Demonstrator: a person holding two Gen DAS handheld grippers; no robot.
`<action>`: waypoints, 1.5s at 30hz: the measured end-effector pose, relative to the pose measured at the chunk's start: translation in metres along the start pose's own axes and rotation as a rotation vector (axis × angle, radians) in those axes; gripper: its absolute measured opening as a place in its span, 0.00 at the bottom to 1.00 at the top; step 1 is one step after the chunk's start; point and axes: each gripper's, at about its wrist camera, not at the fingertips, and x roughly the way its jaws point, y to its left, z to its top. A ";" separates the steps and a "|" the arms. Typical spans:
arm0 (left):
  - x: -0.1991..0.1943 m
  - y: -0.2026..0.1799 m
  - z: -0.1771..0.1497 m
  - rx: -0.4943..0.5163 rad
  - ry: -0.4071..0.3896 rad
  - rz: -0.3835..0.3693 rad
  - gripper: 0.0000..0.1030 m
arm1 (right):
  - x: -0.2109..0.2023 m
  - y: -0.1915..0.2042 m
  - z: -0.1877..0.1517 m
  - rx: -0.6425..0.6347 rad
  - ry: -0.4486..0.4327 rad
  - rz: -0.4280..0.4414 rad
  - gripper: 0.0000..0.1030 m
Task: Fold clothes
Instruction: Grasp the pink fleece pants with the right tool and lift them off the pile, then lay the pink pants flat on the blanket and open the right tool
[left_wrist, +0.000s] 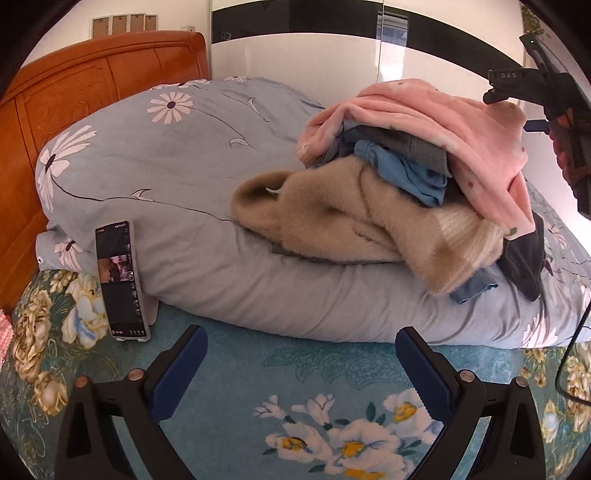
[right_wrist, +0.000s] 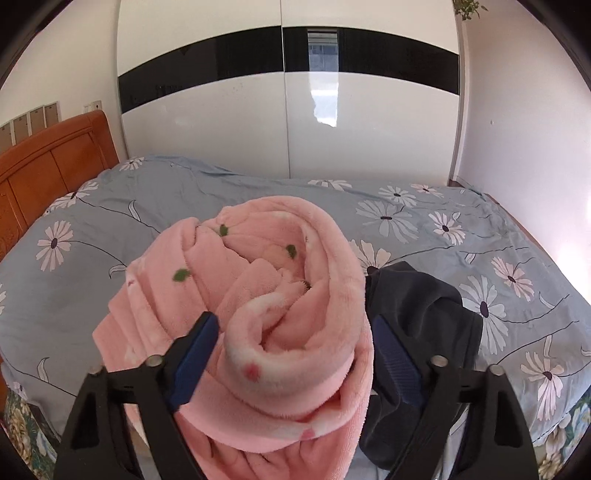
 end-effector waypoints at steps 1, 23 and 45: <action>0.000 0.002 -0.001 -0.004 0.006 0.001 1.00 | 0.006 0.001 0.001 0.001 0.022 0.009 0.60; -0.120 0.027 -0.021 -0.049 -0.009 -0.058 1.00 | -0.186 -0.028 -0.104 0.116 0.022 0.425 0.13; -0.120 0.044 -0.072 -0.163 0.159 -0.133 1.00 | -0.263 -0.076 -0.346 0.146 0.344 0.333 0.13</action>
